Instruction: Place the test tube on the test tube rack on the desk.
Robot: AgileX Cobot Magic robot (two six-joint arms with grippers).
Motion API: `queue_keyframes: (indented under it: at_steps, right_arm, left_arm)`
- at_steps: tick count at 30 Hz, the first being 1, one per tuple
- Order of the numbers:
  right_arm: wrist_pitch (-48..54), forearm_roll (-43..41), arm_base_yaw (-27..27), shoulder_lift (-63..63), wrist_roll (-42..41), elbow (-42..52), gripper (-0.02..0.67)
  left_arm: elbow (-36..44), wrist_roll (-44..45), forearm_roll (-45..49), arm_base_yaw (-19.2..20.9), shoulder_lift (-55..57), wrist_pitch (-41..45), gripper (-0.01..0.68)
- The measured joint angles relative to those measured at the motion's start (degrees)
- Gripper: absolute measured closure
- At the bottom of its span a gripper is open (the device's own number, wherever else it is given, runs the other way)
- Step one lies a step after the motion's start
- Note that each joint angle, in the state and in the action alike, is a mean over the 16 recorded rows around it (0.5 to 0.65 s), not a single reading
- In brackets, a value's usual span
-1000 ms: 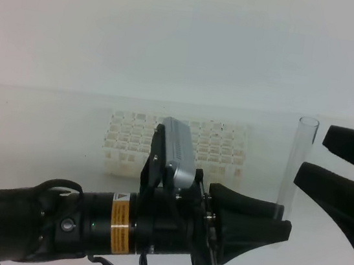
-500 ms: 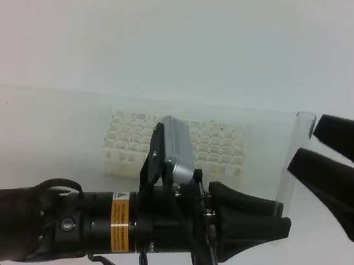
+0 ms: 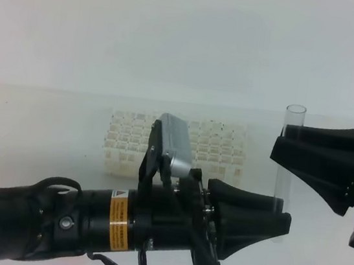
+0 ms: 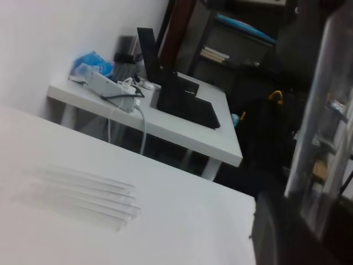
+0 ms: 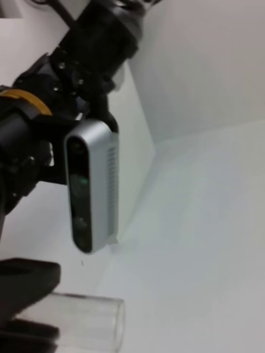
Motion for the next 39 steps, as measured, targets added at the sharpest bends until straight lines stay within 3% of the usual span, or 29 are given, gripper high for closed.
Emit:
queue_keyframes:
  at_steps: [5,9,14,20,24,27,32,39]
  right_arm:
    - [2.8,-3.7,0.0,-1.2,0.3,-2.6,0.519]
    - [8.5,-6.0,0.1,-4.3,0.2,-4.4,0.52]
    - [18.5,-8.9,0.1,-11.4,0.3,-5.9,0.52]
    - [28.9,-12.9,0.1,-23.0,2.8,-5.8,0.521]
    - [32.5,-15.6,0.1,-30.2,5.3,-3.2,0.521]
    - [33.3,-16.2,0.1,-33.9,6.6,0.1,0.521]
    - [31.7,-11.4,0.1,-35.6,3.6,6.3,0.521]
    - [23.9,2.9,0.1,-26.9,-9.6,12.0,0.521]
  left_arm:
    - [0.0,-5.2,0.7,0.1,-0.3,0.6,0.463]
    - [-0.1,-8.3,1.7,0.1,-2.0,1.3,0.42]
    - [-0.9,-10.5,6.7,0.2,-8.1,6.1,0.468]
    - [-2.1,-16.0,16.4,0.1,-22.3,18.1,0.607]
    - [-2.6,-25.4,25.4,0.1,-34.7,29.8,0.672]
    - [-1.6,-34.8,30.9,0.1,-44.4,39.1,0.673]
    - [3.4,-48.1,36.7,0.1,-58.9,53.0,0.673]
    - [14.4,-58.9,39.8,0.2,-71.4,66.7,0.673]
